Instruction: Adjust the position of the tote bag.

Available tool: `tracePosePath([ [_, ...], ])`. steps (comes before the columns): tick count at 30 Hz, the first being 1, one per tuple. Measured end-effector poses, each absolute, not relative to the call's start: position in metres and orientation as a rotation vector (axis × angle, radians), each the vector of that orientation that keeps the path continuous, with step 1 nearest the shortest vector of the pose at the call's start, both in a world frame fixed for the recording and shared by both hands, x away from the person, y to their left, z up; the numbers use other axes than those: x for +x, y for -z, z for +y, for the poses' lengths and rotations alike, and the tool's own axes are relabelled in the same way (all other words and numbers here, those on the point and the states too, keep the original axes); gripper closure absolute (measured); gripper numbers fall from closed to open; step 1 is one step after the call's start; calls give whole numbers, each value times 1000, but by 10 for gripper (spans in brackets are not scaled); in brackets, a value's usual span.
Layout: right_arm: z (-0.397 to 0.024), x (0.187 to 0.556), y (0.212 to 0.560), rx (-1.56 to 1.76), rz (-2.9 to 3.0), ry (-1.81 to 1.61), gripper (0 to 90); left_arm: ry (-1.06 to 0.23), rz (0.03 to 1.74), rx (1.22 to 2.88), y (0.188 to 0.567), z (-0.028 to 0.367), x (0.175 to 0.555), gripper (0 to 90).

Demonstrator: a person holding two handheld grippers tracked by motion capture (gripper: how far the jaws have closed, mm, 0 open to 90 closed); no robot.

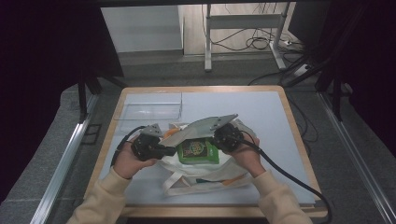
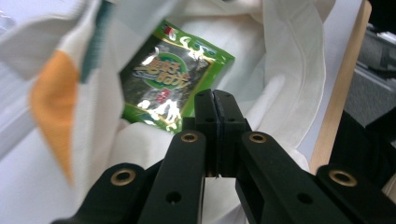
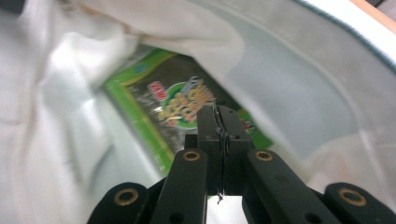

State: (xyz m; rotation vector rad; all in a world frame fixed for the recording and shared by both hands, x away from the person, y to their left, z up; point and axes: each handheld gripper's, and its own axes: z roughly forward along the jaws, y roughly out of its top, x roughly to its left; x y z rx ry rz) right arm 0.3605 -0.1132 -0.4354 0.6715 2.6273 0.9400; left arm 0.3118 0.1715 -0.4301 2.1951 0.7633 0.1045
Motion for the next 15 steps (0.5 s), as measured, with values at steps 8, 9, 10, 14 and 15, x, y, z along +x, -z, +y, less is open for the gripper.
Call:
tracePosePath([
  [8, -126, 348, 440, 713, 2618, -1039, 850, -218, 845, 2093, 426, 189, 309, 789],
  [9, -130, 348, 442, 728, 2624, -1048, 814, -226, 856, 2084, 427, 190, 309, 718],
  [10, -130, 348, 442, 728, 2624, -1048, 814, -243, 868, 2074, 427, 192, 309, 718],
  [14, -134, 347, 444, 757, 2617, -1049, 706, -257, 901, 2052, 430, 196, 310, 611],
  [15, -135, 346, 445, 763, 2616, -1032, 666, -266, 909, 2048, 431, 196, 310, 576],
])
